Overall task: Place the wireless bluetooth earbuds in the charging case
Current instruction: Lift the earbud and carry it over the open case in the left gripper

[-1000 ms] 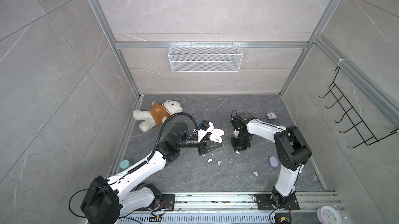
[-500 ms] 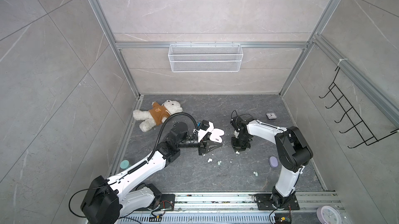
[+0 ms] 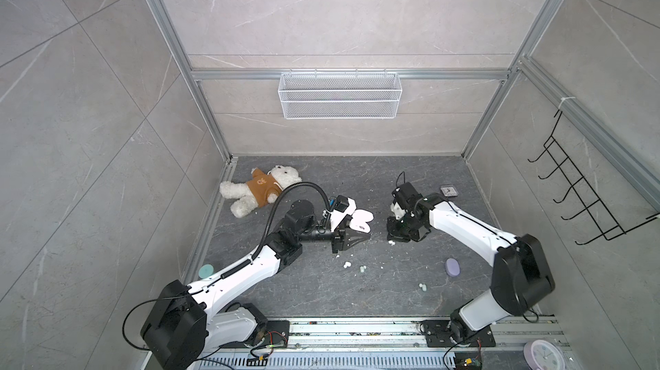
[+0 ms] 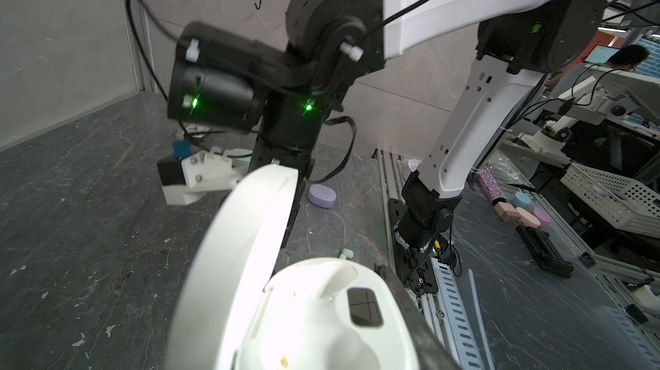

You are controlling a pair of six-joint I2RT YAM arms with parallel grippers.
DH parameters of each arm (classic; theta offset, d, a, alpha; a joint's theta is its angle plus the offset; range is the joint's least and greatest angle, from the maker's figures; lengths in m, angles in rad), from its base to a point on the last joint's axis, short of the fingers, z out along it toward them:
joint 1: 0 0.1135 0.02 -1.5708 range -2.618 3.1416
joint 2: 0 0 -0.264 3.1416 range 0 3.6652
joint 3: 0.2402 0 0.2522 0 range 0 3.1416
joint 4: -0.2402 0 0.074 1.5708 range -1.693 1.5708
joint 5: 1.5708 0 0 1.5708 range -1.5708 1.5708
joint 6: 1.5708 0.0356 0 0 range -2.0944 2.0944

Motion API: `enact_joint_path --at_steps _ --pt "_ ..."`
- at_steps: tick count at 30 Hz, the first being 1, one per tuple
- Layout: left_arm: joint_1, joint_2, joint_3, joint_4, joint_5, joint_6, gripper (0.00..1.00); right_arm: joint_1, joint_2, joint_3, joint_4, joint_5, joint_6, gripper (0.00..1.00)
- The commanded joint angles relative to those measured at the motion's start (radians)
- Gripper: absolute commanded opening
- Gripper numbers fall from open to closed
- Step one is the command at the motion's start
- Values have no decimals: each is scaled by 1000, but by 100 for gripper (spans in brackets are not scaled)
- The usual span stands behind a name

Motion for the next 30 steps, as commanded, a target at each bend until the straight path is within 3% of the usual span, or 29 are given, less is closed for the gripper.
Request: enact_joint_path --at_steps 1,13,22,30 --pt "7 31 68 116 30 -35 16 -24 -119 10 -6 -101 50 12" --pt "10 167 183 252 109 -92 16 -44 -354 211 -101 -277 40 12" --pt "10 243 240 377 159 -155 16 -45 -380 354 -119 -384 27 12" --pt "9 286 256 505 184 -245 17 -44 -377 363 -43 -471 48 12"
